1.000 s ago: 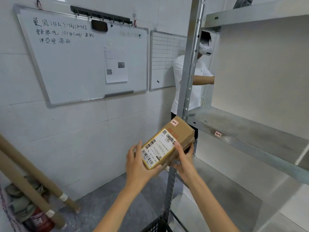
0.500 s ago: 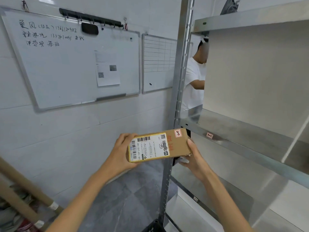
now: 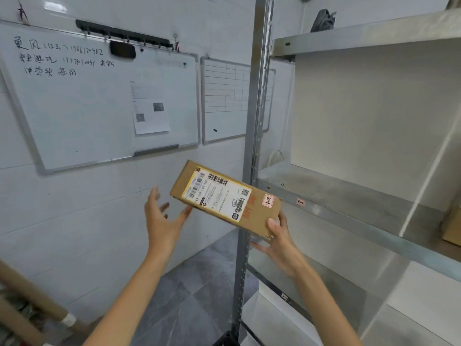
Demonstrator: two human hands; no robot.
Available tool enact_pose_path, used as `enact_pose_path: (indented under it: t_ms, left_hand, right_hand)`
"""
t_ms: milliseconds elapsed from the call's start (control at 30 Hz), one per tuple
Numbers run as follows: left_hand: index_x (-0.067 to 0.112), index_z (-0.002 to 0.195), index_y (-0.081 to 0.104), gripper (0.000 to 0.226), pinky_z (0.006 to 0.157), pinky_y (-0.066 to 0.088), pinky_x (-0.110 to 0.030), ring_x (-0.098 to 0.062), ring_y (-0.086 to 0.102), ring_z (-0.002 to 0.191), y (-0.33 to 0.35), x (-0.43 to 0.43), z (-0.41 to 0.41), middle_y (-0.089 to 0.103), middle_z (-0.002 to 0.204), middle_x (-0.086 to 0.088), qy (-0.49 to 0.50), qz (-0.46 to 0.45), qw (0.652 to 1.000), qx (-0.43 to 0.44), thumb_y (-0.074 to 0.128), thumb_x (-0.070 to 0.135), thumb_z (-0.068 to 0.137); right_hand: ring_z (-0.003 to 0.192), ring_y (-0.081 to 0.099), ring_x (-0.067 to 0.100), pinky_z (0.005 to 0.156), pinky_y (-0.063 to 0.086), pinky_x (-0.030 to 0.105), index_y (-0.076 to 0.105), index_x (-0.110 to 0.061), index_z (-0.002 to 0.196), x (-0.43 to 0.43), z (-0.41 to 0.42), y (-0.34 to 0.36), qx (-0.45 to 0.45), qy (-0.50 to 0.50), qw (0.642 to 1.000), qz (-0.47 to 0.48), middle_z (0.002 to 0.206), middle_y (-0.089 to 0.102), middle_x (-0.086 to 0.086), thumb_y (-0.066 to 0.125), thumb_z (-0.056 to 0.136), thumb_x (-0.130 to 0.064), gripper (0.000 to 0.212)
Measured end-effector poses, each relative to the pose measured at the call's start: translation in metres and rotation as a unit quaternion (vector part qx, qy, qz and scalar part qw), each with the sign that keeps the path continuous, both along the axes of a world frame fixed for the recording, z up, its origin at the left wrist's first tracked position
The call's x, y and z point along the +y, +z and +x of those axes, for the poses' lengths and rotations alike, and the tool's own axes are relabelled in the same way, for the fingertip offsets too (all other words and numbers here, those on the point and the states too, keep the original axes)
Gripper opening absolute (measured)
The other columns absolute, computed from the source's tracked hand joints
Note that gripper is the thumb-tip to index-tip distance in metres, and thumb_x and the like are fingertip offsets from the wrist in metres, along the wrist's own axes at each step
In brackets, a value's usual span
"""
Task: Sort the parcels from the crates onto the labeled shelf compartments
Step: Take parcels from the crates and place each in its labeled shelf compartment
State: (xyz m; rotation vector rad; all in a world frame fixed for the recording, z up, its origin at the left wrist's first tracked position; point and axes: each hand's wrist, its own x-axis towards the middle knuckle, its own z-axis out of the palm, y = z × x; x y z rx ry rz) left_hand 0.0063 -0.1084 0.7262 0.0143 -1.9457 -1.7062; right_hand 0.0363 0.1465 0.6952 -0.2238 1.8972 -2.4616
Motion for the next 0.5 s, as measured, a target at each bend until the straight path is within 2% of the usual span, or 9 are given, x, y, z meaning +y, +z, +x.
enact_pose_path:
  t_ms: [33,67,133,167,233,267,333,400,500]
  left_hand:
    - [0.020,0.142,0.030,0.073,0.099,0.042,-0.037,-0.019,0.050,0.119,0.003,0.007,0.004,0.040,0.143,-0.004,-0.008,0.094,0.994,-0.061,0.070,0.032,0.082]
    - [0.020,0.139,0.035,0.064,0.098,0.041,-0.044,-0.024,0.051,0.118,0.006,0.013,0.007,0.045,0.138,-0.006,-0.055,0.184,0.973,-0.125,0.061,0.042,0.086]
    - [0.021,0.131,0.042,0.069,0.093,0.042,-0.053,-0.029,0.053,0.113,0.007,0.029,0.016,0.049,0.127,-0.009,-0.207,0.329,0.900,-0.199,0.055,0.063,0.078]
    - [0.022,0.129,0.044,0.082,0.091,0.044,-0.054,-0.029,0.054,0.111,0.007,0.035,0.022,0.051,0.125,-0.011,-0.274,0.345,0.876,-0.194,0.060,0.071,0.065]
    - [0.028,0.134,0.040,0.106,0.087,0.047,-0.052,-0.028,0.054,0.115,0.004,0.049,0.029,0.054,0.129,-0.009,-0.350,0.309,0.871,-0.150,0.074,0.074,0.045]
    - [0.032,0.136,0.037,0.108,0.088,0.048,-0.052,-0.028,0.053,0.119,0.004,0.054,0.030,0.054,0.132,-0.008,-0.358,0.296,0.875,-0.134,0.079,0.069,0.043]
    - [0.034,0.136,0.034,0.096,0.087,0.051,-0.050,-0.029,0.053,0.121,0.005,0.058,0.027,0.054,0.134,-0.009,-0.348,0.298,0.882,-0.111,0.081,0.055,0.055]
    - [0.031,0.136,0.034,0.076,0.081,0.053,-0.044,-0.029,0.054,0.121,0.008,0.056,0.024,0.054,0.134,-0.009,-0.333,0.298,0.890,-0.092,0.070,0.042,0.070]
    - [0.027,0.135,0.034,0.070,0.081,0.052,-0.043,-0.030,0.054,0.122,0.010,0.053,0.021,0.054,0.134,-0.008,-0.316,0.269,0.907,-0.071,0.069,0.035,0.075]
  right_hand:
    - [0.122,0.055,0.027,0.100,0.044,0.056,0.011,-0.043,0.145,-0.007,0.002,-0.003,0.001,-0.005,0.999,-0.033,0.136,0.049,0.005,0.087,0.038,-0.063,0.133]
    - [0.124,0.053,0.028,0.103,0.039,0.060,0.008,-0.044,0.145,-0.014,0.004,-0.006,0.002,-0.013,0.998,-0.059,0.135,0.050,0.005,0.088,0.038,-0.062,0.135]
    - [0.124,0.053,0.027,0.103,0.038,0.061,0.006,-0.047,0.146,-0.028,0.007,-0.010,0.002,-0.025,0.995,-0.101,0.130,0.056,0.001,0.089,0.039,-0.059,0.135]
    - [0.124,0.054,0.025,0.102,0.040,0.060,0.004,-0.048,0.146,-0.035,0.009,-0.011,0.004,-0.027,0.994,-0.108,0.129,0.058,-0.001,0.088,0.042,-0.058,0.134]
    - [0.122,0.056,0.021,0.098,0.047,0.053,0.000,-0.049,0.146,-0.047,0.012,-0.011,0.009,-0.024,0.995,-0.098,0.134,0.054,-0.002,0.088,0.044,-0.058,0.135]
    - [0.121,0.057,0.018,0.094,0.051,0.047,-0.001,-0.051,0.145,-0.052,0.013,-0.011,0.012,-0.017,0.996,-0.088,0.137,0.051,-0.002,0.087,0.045,-0.058,0.134]
    - [0.118,0.059,0.012,0.087,0.055,0.037,0.002,-0.056,0.142,-0.057,0.014,-0.012,0.024,0.001,0.998,-0.065,0.137,0.048,-0.007,0.087,0.047,-0.059,0.127]
    - [0.116,0.059,0.007,0.081,0.056,0.032,0.005,-0.060,0.139,-0.056,0.015,-0.012,0.030,0.015,0.998,-0.052,0.136,0.047,-0.011,0.085,0.050,-0.059,0.120]
    - [0.118,0.057,0.007,0.077,0.056,0.025,0.004,-0.057,0.141,-0.052,0.016,-0.011,0.032,0.026,0.999,-0.033,0.140,0.040,-0.012,0.083,0.052,-0.061,0.119]
